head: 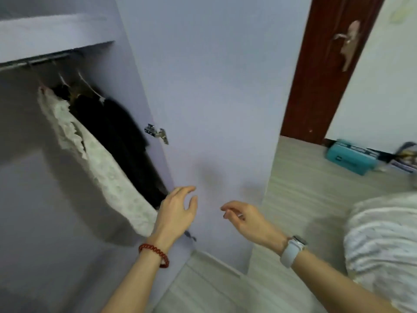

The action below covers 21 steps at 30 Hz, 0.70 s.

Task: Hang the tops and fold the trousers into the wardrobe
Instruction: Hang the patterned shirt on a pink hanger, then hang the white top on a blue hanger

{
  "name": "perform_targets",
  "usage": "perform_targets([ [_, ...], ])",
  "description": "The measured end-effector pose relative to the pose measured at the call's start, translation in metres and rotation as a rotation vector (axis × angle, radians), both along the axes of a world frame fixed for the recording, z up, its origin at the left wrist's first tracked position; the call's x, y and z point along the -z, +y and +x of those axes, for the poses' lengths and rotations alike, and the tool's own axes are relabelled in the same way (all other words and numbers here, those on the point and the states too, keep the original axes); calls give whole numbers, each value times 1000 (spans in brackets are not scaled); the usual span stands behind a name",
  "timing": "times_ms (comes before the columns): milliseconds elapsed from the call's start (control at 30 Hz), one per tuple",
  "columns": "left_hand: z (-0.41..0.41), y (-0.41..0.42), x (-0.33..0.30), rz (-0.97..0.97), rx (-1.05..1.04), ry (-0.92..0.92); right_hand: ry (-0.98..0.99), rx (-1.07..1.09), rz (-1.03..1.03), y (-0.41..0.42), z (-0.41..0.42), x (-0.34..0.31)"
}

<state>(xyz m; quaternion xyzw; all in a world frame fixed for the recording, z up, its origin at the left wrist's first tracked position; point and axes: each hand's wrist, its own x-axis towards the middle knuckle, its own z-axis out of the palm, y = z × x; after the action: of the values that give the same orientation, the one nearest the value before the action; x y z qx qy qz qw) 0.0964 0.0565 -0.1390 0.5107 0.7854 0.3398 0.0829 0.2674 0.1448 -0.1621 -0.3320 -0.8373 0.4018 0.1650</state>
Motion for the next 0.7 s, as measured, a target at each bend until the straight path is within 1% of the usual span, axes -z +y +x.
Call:
perform_targets([
  [133, 86, 40, 27, -102, 315, -4, -116, 183, -63, 12, 102, 12],
  [233, 162, 81, 34, -162, 548, -15, -141, 371, -85, 20, 186, 15],
  [300, 212, 112, 33, -181, 647, -34, -146, 492, -102, 24, 237, 14],
  [467, 364, 189, 28, -137, 869, -52, -112, 819, -111, 33, 375, 5],
  [533, 442, 210, 28, -134, 992, -82, -116, 964, -100, 34, 440, 4],
  [633, 524, 233, 25, -191, 1107, -132, -91, 1149, -103, 40, 510, 7],
  [700, 567, 249, 25, -195, 1175, -127, -80, 1241, -110, 44, 546, 8],
])
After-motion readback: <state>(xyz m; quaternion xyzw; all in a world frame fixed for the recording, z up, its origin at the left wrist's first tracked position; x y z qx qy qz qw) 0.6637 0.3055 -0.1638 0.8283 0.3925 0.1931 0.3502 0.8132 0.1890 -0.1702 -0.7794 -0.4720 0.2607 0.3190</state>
